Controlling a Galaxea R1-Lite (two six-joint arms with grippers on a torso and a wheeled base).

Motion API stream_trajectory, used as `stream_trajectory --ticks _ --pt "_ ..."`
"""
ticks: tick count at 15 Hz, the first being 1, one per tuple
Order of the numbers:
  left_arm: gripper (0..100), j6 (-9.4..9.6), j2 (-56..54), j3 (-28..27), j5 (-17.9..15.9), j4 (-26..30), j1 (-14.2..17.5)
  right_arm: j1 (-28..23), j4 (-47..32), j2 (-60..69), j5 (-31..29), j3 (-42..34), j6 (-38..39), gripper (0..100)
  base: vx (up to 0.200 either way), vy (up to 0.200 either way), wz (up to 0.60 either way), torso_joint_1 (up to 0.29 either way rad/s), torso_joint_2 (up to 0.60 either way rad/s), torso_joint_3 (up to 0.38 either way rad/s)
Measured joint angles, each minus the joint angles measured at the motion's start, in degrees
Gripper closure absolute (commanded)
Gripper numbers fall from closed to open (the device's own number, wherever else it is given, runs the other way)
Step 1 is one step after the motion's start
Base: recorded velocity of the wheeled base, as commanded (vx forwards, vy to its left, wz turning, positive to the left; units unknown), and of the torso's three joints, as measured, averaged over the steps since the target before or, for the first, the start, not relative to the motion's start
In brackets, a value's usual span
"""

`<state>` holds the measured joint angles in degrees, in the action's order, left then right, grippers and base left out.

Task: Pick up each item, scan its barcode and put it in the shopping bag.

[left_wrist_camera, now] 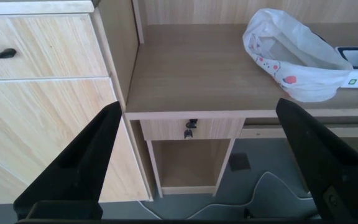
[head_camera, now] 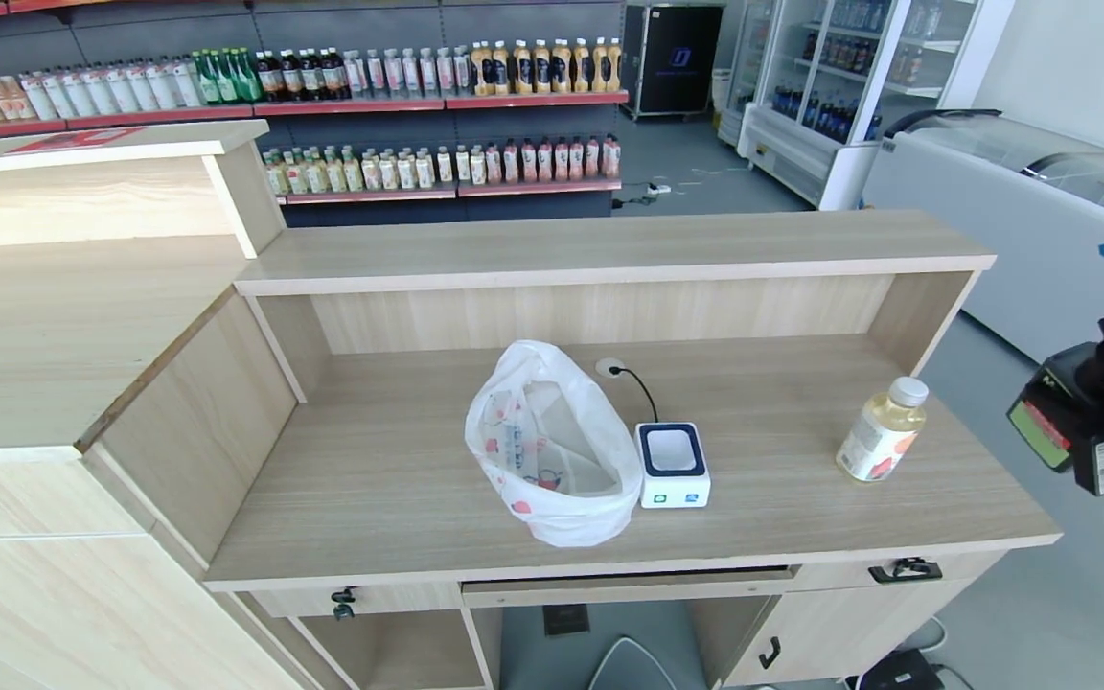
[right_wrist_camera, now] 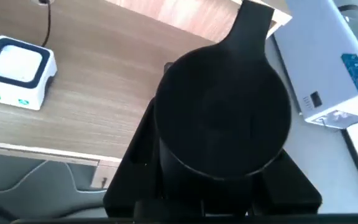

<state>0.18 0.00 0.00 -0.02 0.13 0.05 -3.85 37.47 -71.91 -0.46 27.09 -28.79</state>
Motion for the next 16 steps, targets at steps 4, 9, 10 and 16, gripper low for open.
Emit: stream_trajectory --ticks 4,9,10,16 --pt "0 0.0 0.0 0.0 0.02 0.0 0.02 0.88 -8.11 1.02 11.63 4.68 22.67 100 0.0 0.0 0.15 0.002 0.0 0.001" --pt "0 0.0 0.0 0.0 0.02 0.02 0.0 1.11 -16.35 -14.67 22.03 23.65 38.18 100 0.0 0.0 0.0 0.0 0.0 0.0" --pt "0 0.0 0.0 0.0 0.02 0.0 0.0 0.13 -17.71 -18.8 28.34 26.73 40.18 100 0.0 0.0 0.0 0.0 0.0 0.0" --pt "0 0.0 0.0 0.0 0.02 0.02 0.02 -4.11 -18.92 -34.49 36.01 31.67 36.54 100 0.0 0.0 0.0 0.0 0.0 0.0"
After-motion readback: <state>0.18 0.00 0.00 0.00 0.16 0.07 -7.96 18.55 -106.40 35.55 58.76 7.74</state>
